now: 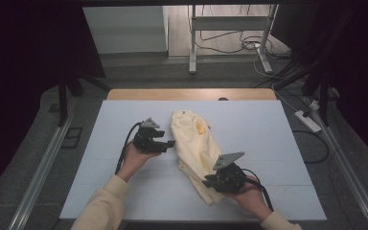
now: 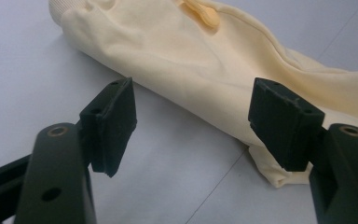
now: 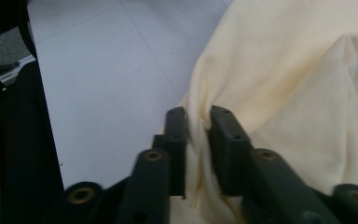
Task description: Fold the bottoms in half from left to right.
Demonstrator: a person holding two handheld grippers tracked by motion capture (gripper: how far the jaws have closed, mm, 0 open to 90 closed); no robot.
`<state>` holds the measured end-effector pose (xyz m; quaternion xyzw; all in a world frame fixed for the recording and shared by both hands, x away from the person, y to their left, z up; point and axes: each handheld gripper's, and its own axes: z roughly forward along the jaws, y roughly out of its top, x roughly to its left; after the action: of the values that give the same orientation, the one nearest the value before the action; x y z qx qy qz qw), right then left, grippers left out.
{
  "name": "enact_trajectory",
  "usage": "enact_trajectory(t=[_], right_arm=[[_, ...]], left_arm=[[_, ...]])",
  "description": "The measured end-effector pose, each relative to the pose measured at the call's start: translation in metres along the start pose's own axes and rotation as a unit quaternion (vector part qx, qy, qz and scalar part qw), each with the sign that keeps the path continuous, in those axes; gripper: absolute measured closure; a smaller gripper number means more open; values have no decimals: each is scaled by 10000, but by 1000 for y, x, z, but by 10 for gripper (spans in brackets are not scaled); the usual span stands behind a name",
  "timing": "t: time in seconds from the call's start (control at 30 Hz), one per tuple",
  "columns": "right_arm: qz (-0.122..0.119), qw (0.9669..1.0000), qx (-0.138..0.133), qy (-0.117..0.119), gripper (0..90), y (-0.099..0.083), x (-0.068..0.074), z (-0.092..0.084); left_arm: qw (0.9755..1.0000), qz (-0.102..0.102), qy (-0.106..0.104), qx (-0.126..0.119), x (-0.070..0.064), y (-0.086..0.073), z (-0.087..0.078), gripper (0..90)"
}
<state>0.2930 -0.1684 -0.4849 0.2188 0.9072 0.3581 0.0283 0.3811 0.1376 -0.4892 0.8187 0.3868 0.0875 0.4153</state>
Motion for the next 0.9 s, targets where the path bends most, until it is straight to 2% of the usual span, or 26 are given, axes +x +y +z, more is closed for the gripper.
enact_trajectory(t=[0.07,0.2,0.27,0.37,0.43,0.5,0.57,0.67,0.7,0.77,0.9], right_arm=[[3,9999,-98,-31,644,1,-1,-5],[79,9987,-386,-314,560,4,-8,-20],[111,9973,-458,-561,528,4,-12,-27],[199,9935,-489,-1009,498,2,-23,-31],[350,9924,-430,-1096,501,2,-33,-28],[460,9933,-360,-1001,543,5,-40,-23],[461,9939,-188,-981,636,7,-43,-16],[352,9950,123,-926,815,8,-44,-7],[285,9942,227,-1015,850,8,-42,-7],[290,9929,252,-1122,865,8,-42,-12],[502,9903,117,-1290,866,1,-47,-27]], left_arm=[[10000,-3,-5,-2,0,0,0,315],[10000,3,-6,-4,1,0,-1,314],[10000,1,-4,-7,1,0,-1,314],[10000,-12,-3,-13,0,0,-1,313],[10000,-2,0,-7,0,0,-1,313],[10000,-2,-3,-6,0,0,0,313],[10000,10,0,6,0,0,0,312],[10000,8,-8,-2,0,0,0,312],[10000,9,-9,-8,0,0,0,312],[10000,6,-10,-6,0,0,0,312],[10000,5,-13,-21,0,0,-1,312]])
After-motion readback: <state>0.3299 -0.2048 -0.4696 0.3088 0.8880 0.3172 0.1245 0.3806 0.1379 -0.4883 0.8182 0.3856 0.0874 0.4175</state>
